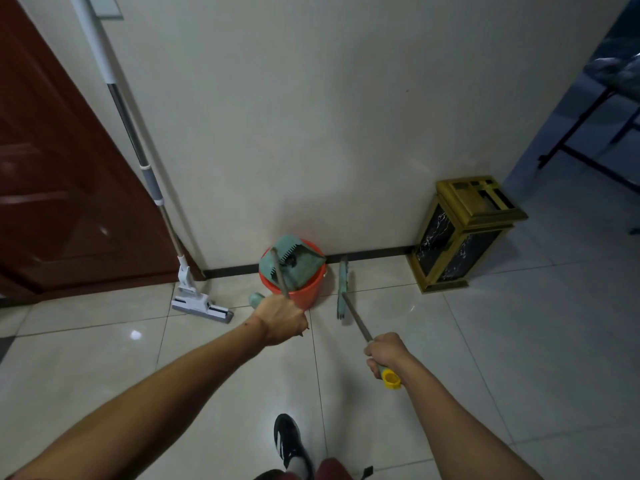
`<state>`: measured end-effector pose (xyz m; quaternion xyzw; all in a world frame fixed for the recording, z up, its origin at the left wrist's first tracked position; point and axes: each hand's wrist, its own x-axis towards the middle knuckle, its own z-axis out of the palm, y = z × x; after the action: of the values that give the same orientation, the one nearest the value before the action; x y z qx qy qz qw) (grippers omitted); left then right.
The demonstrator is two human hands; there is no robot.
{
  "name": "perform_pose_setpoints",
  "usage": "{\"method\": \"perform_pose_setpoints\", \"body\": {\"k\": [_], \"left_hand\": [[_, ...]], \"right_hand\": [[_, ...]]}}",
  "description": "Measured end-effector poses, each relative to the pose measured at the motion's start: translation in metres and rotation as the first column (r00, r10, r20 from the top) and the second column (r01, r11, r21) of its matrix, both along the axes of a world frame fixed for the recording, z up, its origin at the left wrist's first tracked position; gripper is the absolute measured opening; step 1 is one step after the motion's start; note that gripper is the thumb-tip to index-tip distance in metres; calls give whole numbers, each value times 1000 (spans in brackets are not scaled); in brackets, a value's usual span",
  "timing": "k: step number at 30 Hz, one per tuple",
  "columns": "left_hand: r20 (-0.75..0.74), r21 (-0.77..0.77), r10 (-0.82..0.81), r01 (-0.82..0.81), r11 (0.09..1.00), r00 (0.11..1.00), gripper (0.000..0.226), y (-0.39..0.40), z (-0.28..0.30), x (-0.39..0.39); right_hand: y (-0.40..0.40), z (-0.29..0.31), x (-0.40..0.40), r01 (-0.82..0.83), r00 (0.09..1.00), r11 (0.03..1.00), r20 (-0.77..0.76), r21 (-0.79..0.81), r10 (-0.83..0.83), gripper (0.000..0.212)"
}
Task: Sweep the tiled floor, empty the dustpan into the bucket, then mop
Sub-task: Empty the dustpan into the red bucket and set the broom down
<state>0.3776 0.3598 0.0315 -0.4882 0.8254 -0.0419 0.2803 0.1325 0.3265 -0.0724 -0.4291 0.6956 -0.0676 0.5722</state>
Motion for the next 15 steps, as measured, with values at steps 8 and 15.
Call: {"method": "perform_pose_setpoints", "body": {"k": [8,15], "left_hand": [[-57,-87,57,-62,994,997,29,-9,30,-3],[-141,-174,212,-235,956,967,19,-18,59,-13]], "right_hand": [[5,12,-11,18,999,1000,28,-7,-18,8],[6,22,-31,46,999,998,29,-39,-45,4]]}}
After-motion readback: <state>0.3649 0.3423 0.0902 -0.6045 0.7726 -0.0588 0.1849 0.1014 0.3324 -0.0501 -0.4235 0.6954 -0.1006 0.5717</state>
